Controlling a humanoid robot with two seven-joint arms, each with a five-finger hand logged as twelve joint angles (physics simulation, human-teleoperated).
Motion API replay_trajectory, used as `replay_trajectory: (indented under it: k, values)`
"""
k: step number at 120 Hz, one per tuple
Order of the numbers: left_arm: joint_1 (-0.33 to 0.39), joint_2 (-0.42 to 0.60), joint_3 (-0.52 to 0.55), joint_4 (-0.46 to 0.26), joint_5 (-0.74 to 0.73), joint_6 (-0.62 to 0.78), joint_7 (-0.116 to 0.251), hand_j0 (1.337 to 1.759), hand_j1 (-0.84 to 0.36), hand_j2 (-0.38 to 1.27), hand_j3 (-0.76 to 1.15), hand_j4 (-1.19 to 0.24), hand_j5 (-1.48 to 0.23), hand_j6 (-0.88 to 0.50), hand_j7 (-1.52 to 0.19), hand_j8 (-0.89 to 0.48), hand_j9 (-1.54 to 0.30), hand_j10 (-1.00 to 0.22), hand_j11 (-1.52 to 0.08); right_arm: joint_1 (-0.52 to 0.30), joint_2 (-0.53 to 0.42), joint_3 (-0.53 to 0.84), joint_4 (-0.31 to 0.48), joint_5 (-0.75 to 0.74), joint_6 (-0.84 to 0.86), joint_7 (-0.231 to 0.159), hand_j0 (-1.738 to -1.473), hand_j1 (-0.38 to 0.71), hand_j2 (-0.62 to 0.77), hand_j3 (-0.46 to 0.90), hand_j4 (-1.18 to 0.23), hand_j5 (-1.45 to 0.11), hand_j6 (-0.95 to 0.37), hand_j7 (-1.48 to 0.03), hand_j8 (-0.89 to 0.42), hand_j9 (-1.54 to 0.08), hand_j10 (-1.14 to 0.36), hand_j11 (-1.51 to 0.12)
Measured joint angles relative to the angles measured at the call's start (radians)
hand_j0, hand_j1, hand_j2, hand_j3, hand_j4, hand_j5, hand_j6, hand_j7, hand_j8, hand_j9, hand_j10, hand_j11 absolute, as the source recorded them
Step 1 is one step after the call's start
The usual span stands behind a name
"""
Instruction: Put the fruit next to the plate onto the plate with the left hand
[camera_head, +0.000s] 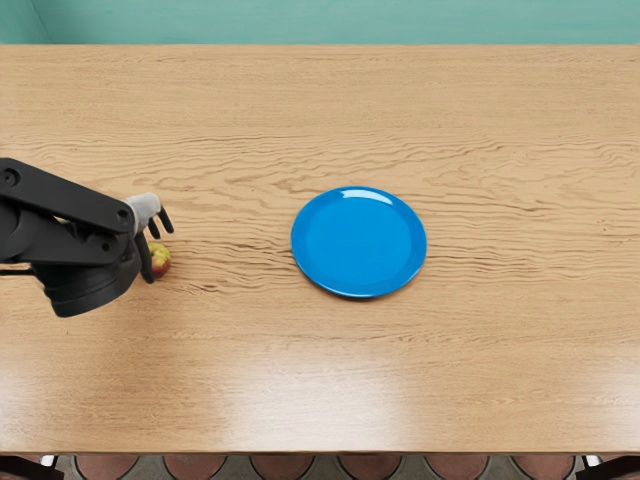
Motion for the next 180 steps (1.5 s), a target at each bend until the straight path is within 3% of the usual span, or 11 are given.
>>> replay_trajectory:
  k: [27, 94, 151, 180]
  values:
    - [0.020, -0.003, 0.000, 0.009, -0.001, 0.002, 0.002, 1.658, -0.15, 0.08, 0.00, -0.42, -0.54, -0.41, -0.54, -0.42, -0.54, -0.42, -0.54, 0.000, 0.000, 0.000, 0.000, 0.000, 0.000, 0.000, -1.658, -0.30, -0.01, 0.00, -0.04, -0.05, -0.04, -0.05, -0.04, -0.05, -0.04, -0.05]
    - [0.075, -0.066, -0.002, 0.129, -0.009, 0.003, 0.002, 1.658, -0.11, 0.08, 0.00, -0.38, -0.49, -0.38, -0.49, -0.38, -0.49, -0.38, -0.49, 0.000, 0.000, 0.000, 0.000, 0.000, 0.000, 0.000, -1.658, -0.30, -0.01, 0.00, -0.04, -0.05, -0.04, -0.05, -0.04, -0.05, -0.04, -0.05]
    - [0.169, -0.129, -0.006, 0.240, -0.010, 0.002, 0.002, 1.657, -0.07, 0.08, 0.00, -0.37, -0.50, -0.37, -0.50, -0.37, -0.50, -0.37, -0.49, 0.000, 0.000, 0.000, 0.000, 0.000, 0.000, 0.000, -1.658, -0.30, -0.01, 0.00, -0.04, -0.05, -0.04, -0.05, -0.04, -0.05, -0.04, -0.05]
    - [0.172, -0.139, -0.011, 0.266, -0.011, 0.003, 0.002, 1.658, -0.08, 0.09, 0.00, -0.37, -0.49, -0.37, -0.49, -0.37, -0.49, -0.37, -0.49, 0.000, 0.000, 0.000, 0.000, 0.000, 0.000, 0.000, -1.658, -0.30, -0.01, 0.00, -0.04, -0.05, -0.04, -0.05, -0.04, -0.05, -0.04, -0.05]
